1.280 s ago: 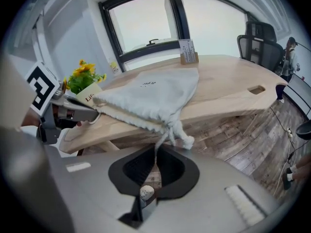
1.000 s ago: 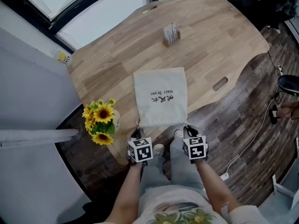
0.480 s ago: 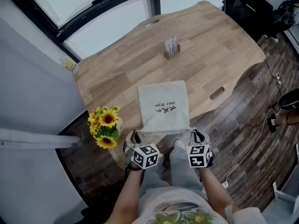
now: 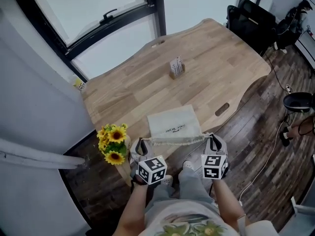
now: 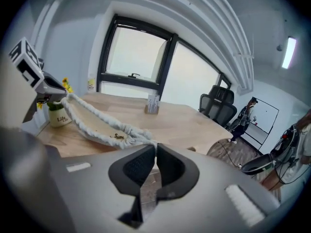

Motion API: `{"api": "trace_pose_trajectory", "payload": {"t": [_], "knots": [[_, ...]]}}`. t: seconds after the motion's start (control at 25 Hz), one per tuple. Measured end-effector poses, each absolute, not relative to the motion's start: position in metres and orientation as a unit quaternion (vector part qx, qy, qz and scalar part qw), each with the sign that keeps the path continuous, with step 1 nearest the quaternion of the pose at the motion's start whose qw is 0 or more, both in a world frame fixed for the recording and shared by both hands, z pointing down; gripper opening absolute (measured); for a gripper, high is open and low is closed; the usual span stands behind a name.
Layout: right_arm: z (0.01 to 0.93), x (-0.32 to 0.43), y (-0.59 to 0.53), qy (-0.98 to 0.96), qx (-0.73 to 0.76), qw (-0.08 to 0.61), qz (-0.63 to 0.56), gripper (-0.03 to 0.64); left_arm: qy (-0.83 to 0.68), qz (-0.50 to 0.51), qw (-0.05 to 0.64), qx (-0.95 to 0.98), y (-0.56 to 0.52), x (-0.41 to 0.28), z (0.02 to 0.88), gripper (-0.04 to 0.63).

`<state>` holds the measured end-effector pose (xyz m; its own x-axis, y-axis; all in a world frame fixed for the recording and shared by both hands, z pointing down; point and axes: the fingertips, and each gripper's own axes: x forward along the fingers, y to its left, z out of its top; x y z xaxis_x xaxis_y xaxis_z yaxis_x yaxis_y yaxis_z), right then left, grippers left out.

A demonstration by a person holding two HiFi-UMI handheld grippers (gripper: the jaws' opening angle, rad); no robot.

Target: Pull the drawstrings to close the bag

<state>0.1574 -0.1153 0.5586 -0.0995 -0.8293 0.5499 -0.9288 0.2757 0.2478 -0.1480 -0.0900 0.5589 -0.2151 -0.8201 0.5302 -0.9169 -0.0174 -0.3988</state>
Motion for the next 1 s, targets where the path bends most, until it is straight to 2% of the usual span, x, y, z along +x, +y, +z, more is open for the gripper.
{"api": "trace_pose_trajectory", "payload": {"t": [0.12,0.2,0.28,0.44,0.64,0.8,1.0], "knots": [[0.525,0.16,-0.124,-0.743,0.612,0.263,0.064,0.015,-0.706,0.324,0.058,0.628,-0.096,-0.147,0.534,0.015],[0.499,0.154,-0.124,-0.77,0.6,0.204,0.069,0.015,-0.71,0.308,0.062,0.63,-0.098,-0.146,0.521,0.015],[0.482,0.139,-0.122,-0.819,0.545,0.145,0.107,0.014,-0.711,0.295,0.074,0.634,-0.099,-0.148,0.512,0.015],[0.468,0.126,-0.121,-0.865,0.455,0.116,0.176,0.014,-0.718,0.275,0.085,0.633,-0.102,-0.156,0.496,0.015],[0.436,0.145,-0.13,-0.854,0.446,-0.018,0.268,0.014,-0.719,0.258,0.082,0.64,-0.103,-0.155,0.479,0.015],[0.429,0.167,-0.143,-0.812,0.535,-0.006,0.233,0.014,-0.71,0.247,0.071,0.656,-0.106,-0.14,0.463,0.015],[0.415,0.186,-0.155,-0.775,0.615,0.062,0.13,0.013,-0.714,0.238,0.056,0.656,-0.11,-0.136,0.443,0.015]]}}
